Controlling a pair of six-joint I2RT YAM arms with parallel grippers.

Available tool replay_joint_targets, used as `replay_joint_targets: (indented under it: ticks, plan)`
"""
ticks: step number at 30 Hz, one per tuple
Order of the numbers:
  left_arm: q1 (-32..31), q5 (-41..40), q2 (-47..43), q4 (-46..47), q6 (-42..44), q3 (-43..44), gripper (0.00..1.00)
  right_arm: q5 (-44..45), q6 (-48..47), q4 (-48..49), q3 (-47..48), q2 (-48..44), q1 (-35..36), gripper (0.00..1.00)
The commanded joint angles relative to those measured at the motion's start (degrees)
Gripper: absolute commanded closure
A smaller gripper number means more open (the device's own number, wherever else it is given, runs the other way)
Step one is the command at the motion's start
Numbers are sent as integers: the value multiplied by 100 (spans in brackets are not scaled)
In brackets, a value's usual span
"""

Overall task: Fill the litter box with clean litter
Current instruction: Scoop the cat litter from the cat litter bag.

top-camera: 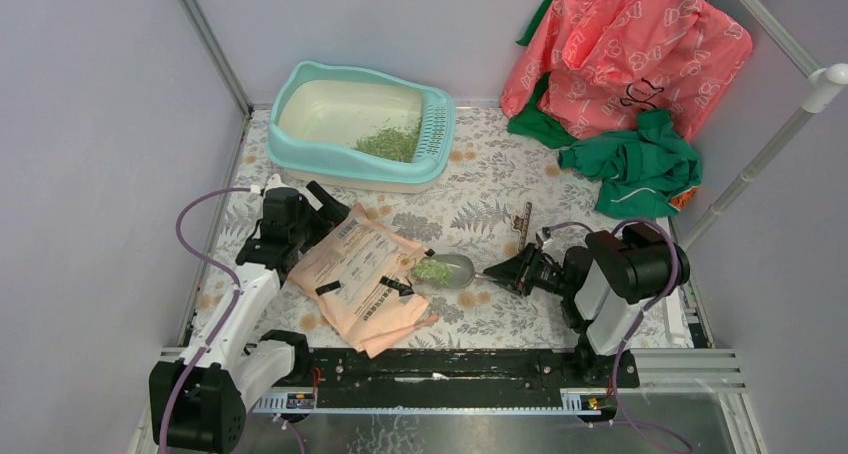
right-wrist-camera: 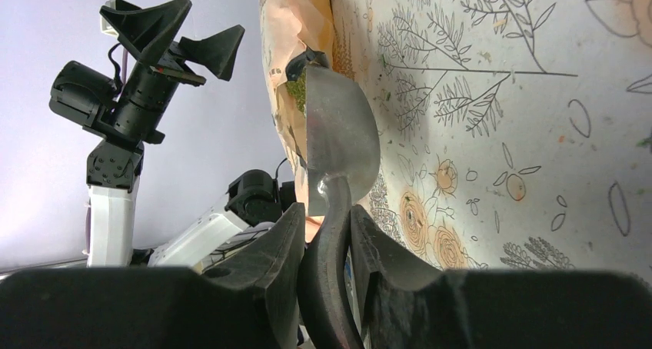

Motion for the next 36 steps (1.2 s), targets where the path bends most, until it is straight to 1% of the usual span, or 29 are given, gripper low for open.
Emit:
replay_joint_targets:
  ticks: [1,6,13,16,18,22,24,26,28,29,30,32,36]
  plan:
    - [15,-75,-14,30,96,237,1,-344,-99,755,-318,-285,-218,100]
    - [18,-76,-5,27,96,256,1,-585,-12,708,-468,-551,-446,100]
    - [11,-85,4,20,87,288,1,-760,-37,447,-657,-921,-589,100]
    - [15,-87,9,24,87,288,1,-820,24,237,-681,-1257,-615,100]
    - [17,-85,6,24,87,292,1,-839,34,-71,-650,-1573,-620,100]
    - [17,-101,4,38,87,274,1,-870,-205,-1491,-433,-2564,-625,100]
    - [17,-101,-5,50,88,251,1,-854,-556,-2650,-194,-3227,-620,100]
    - [18,-93,-13,76,78,242,1,-724,-1062,-4093,214,-3933,-621,100]
    - [17,-69,-13,96,74,220,1,-569,-1522,-5150,580,-4480,-620,100]
    - [22,-63,-14,117,70,206,1,-537,-1600,-5449,737,-4637,-624,100]
    - [18,-46,-7,138,69,196,1,-541,-1592,-5579,869,-4701,-620,100]
    - [26,-17,5,183,61,163,1,-600,-1344,-5397,1010,-4631,-623,100]
    - [35,42,23,247,59,121,1,-639,-668,-4417,1175,-4134,-616,100]
